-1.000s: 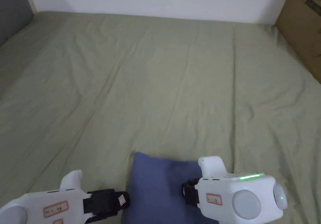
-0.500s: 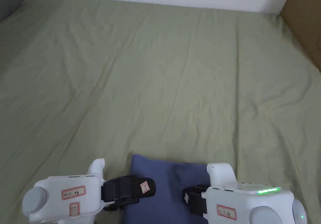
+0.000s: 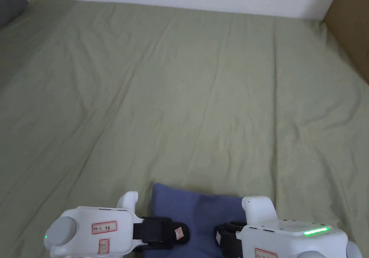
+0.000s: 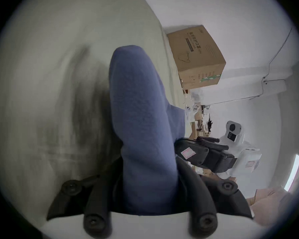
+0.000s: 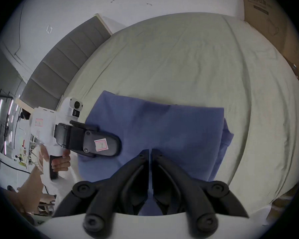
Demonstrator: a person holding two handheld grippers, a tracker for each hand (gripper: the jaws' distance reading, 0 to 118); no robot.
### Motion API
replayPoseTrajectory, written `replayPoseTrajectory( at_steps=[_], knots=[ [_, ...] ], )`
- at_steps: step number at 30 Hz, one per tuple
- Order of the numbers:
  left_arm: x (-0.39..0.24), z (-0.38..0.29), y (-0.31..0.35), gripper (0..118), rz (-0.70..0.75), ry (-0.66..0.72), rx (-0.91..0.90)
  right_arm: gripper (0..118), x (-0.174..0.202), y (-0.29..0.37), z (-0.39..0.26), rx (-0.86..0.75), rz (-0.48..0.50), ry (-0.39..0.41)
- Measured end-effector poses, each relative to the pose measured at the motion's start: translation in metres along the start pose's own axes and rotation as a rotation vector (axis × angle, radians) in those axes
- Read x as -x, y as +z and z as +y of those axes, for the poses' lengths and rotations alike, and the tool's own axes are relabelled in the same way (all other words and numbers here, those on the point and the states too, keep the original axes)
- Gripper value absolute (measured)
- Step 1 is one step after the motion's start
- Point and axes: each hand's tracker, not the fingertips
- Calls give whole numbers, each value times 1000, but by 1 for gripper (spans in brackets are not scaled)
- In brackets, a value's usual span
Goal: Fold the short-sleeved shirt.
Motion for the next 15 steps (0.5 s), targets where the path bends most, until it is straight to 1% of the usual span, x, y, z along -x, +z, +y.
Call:
replayPoseTrajectory(
  at_steps=[1, 3, 6, 9, 11, 15],
  knots=[
    [-3, 2, 4, 26, 6, -3, -1, 2, 2, 2, 1, -6, -4, 12],
    [-5, 10, 19, 26, 69, -57, -8, 2, 5, 7, 1, -21, -6, 17],
    [-3, 25, 52, 25, 163, -97, -23, 2, 7, 10, 1, -39, 8, -1],
    [-1, 42, 92, 25, 327, -122, -36, 2, 12, 14, 3, -39, 6, -16],
    [5, 53, 124, 25, 418, -149, -39, 2, 14, 15, 1, -41, -5, -11],
    [15, 74, 190, 25, 641, -158, -70, 2, 14, 13, 2, -33, -15, -21]
  ],
)
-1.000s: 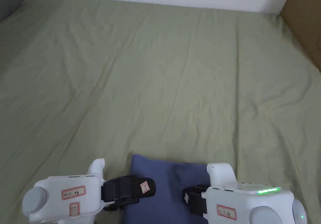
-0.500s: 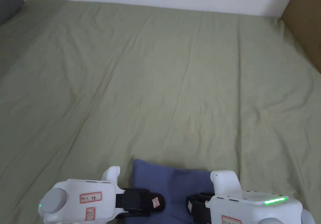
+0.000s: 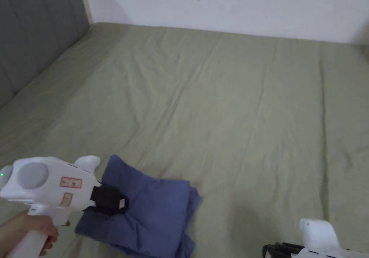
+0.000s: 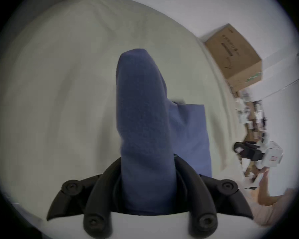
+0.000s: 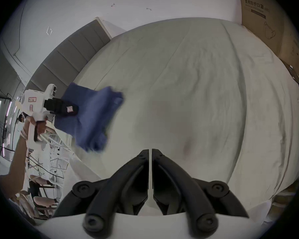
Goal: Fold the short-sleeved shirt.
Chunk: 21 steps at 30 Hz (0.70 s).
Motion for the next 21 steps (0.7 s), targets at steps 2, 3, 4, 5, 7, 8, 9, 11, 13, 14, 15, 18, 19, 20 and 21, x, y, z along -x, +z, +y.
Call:
replayPoseTrajectory(
  at_steps=[2, 3, 4, 5, 7, 8, 9, 11, 13, 14, 15, 18, 19, 20, 21],
  knots=[
    [19, 10, 14, 25, 159, -34, 11, 2, 0, -4, 1, 9, -12, -4],
    [28, 14, 21, 25, 226, -42, 29, 2, 1, -5, 2, 11, -20, -6],
    [37, 18, 25, 25, 286, -57, 49, 2, 1, -7, 3, 16, -23, -8],
    [46, 22, 29, 25, 344, -62, 60, 2, 1, -8, 4, 19, -25, -11],
    [63, 30, 31, 25, 474, -118, 95, 2, 1, -10, 7, 23, -30, -16],
    [69, 33, 32, 25, 539, -138, 110, 2, -1, -13, 7, 26, -35, -17],
    [74, 36, 31, 25, 594, -167, 132, 2, -2, -15, 8, 26, -43, -20],
    [95, 43, 29, 25, 684, -183, 144, 2, -3, -16, 10, 27, -53, -31],
    [106, 46, 27, 27, 697, -184, 143, 2, -6, -19, 11, 28, -51, -43],
    [110, 47, 27, 43, 688, -172, 142, 2, -6, -19, 12, 29, -53, -46],
    [116, 48, 28, 63, 741, -141, 134, 2, -6, -20, 12, 31, -57, -47],
    [119, 46, 35, 113, 858, -170, 61, 2, -6, -20, 13, 36, -64, -46],
    [115, 46, 41, 114, 840, -163, 31, 2, -7, -21, 12, 39, -62, -48],
    [112, 45, 48, 114, 796, -131, -5, 2, -7, -21, 12, 42, -60, -49],
    [109, 44, 54, 114, 736, -85, -22, 2, -7, -20, 12, 42, -60, -49]
  ],
)
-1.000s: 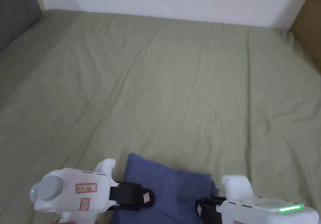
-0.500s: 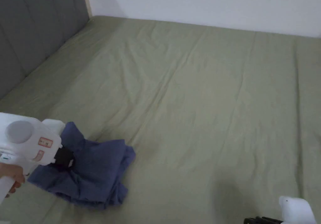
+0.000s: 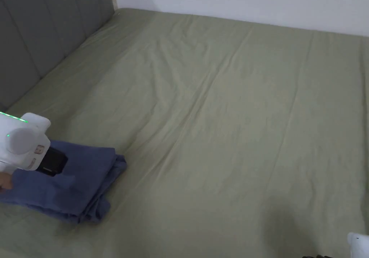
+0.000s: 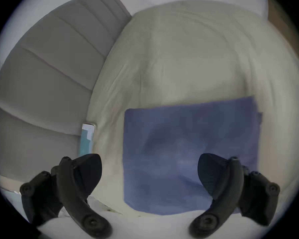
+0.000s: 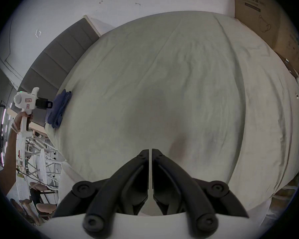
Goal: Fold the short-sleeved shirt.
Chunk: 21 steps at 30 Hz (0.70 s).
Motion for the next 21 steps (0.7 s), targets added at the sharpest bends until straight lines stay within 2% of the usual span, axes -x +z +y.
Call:
replayPoseTrajectory(
  at_steps=[2, 3, 4, 5, 6, 7, 10, 12, 16, 18, 21],
  knots=[
    [-2, -3, 18, 111, -99, 80, -28, 2, -1, 1, 0, -2, -3, 0],
    [-5, -5, 29, 100, -148, 113, -58, 2, -2, 3, -1, -3, 1, 1],
    [-7, -8, 40, 79, -200, 148, -101, 2, -2, 5, -1, -9, 3, -1],
    [-8, -12, 55, 39, -300, 188, -181, 2, -3, 7, -1, -17, 6, -4],
    [-22, -16, 79, 14, -393, 227, -240, 2, -5, 9, -1, -21, 11, -10],
    [-30, -20, 91, 6, -443, 277, -280, 2, -7, 10, -1, -24, 12, -15],
    [-68, -25, 123, 4, -543, 267, -303, 2, -10, 17, -3, -48, 13, -18],
    [-98, -33, 140, 0, -526, 258, -329, 2, -11, 23, -6, -68, 17, -9],
    [-154, -48, 164, 0, -519, 306, -357, 2, -21, 31, -12, -105, 60, -63],
    [-172, -52, 175, 0, -598, 294, -352, 2, -24, 37, -15, -126, 54, -55],
    [-207, -61, 205, 0, -545, 230, -396, 2, -26, 50, -13, -170, 26, -13]
  ],
)
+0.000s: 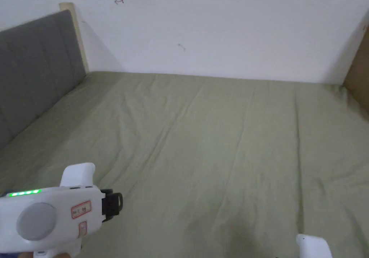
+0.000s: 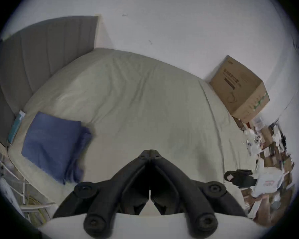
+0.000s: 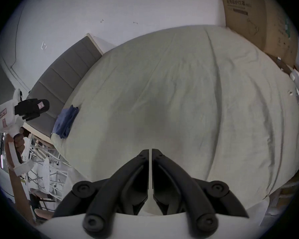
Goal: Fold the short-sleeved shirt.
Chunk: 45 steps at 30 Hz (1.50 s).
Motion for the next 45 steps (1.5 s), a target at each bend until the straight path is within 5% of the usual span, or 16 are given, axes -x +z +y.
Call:
replayPoseTrajectory(
  at_steps=[4, 12, 21, 29, 31, 33, 35, 36, 40, 45],
  knots=[
    [-47, -3, 14, 0, 110, -127, -149, 2, -5, 23, 15, -109, -4, 15],
    [-137, 4, 57, 0, 142, -278, -392, 2, 28, 110, 47, -548, -246, 231],
    [-180, -19, 72, 0, 97, -279, -572, 2, 51, 142, 43, -832, -404, 221],
    [-187, -27, 68, 4, 182, -334, -610, 4, 55, 142, 42, -816, -425, 207],
    [-187, -28, 66, 17, 202, -352, -614, 13, 55, 142, 44, -801, -418, 212],
    [-185, -28, 64, 56, 193, -358, -606, 42, 56, 141, 45, -785, -405, 224],
    [-182, -26, 60, 109, 162, -342, -552, 82, 57, 141, 47, -764, -389, 243],
    [-182, -26, 57, 117, 170, -330, -537, 93, 59, 140, 47, -764, -388, 245],
    [-179, -29, 59, 117, 165, -340, -566, 118, 60, 135, 46, -771, -395, 255],
    [-174, -24, 63, 117, 115, -306, -537, 118, 61, 135, 46, -769, -389, 248]
  ],
)
